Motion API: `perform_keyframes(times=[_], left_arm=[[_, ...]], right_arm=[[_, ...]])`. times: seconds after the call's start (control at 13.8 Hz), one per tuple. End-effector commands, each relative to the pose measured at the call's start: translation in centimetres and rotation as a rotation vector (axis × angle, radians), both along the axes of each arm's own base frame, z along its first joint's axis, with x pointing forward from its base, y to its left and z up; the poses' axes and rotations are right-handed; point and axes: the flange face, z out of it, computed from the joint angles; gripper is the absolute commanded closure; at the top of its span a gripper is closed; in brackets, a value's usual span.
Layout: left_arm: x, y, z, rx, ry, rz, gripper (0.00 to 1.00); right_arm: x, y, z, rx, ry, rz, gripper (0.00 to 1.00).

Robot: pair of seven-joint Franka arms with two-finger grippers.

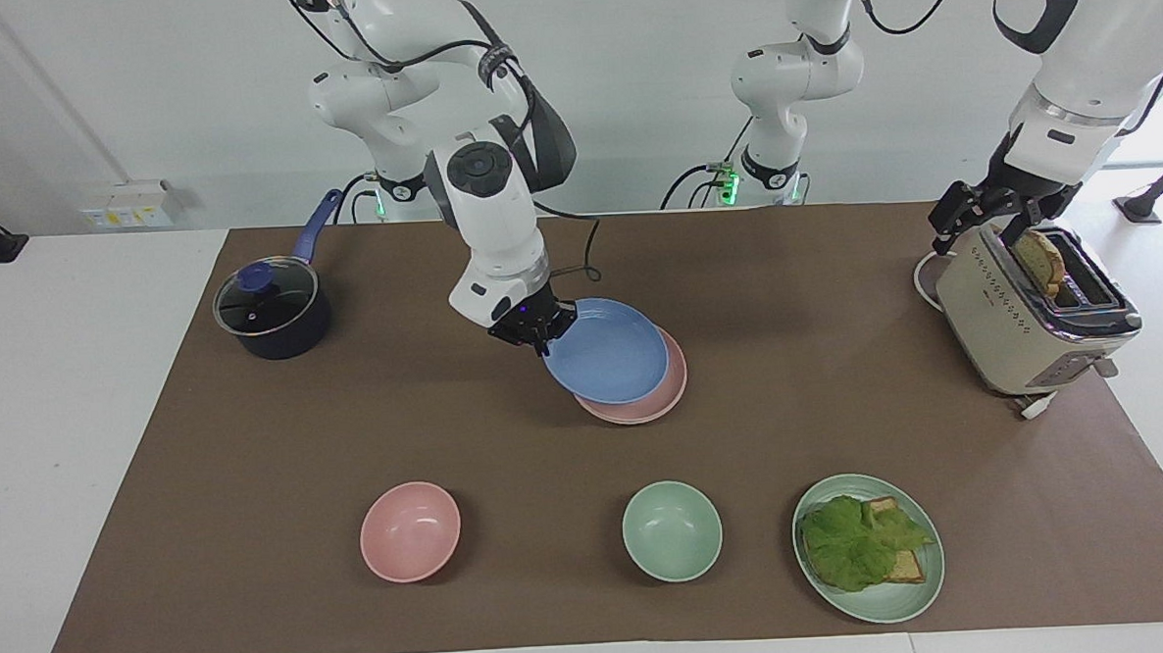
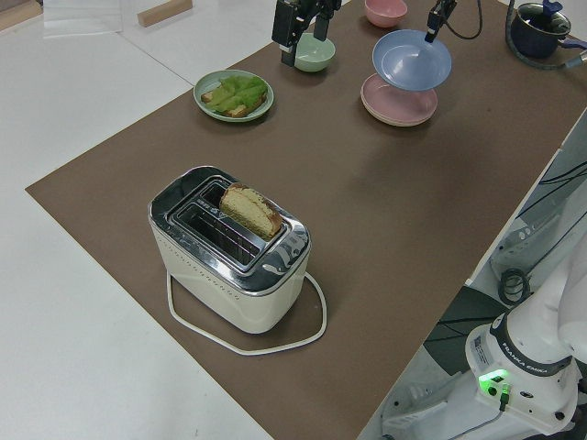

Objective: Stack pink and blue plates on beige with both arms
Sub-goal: 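Carry the blue plate onto the pink plate with the right gripper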

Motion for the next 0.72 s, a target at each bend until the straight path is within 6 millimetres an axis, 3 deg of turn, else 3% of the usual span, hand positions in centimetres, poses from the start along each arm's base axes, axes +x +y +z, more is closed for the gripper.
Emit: perform_keyframes(times=[0.0, 0.14, 0.65], left_arm=[[-0.3, 0.3, 0.2, 0.007, 0.007, -0.001, 0.0], [-0.3, 0.3, 0.2, 0.007, 0.007, -0.003, 0.0], [-0.3, 0.3, 0.2, 0.007, 0.007, -0.003, 0.0]], right_arm=[[-0.9, 1.4, -1.8, 0.028, 0.01, 0.008, 1.0], [-1.3, 2.4, -3.3, 0.026, 0.006, 0.023, 1.0], [-1.5, 2.2, -5.1, 0.057, 0.009, 0.033, 1.0]])
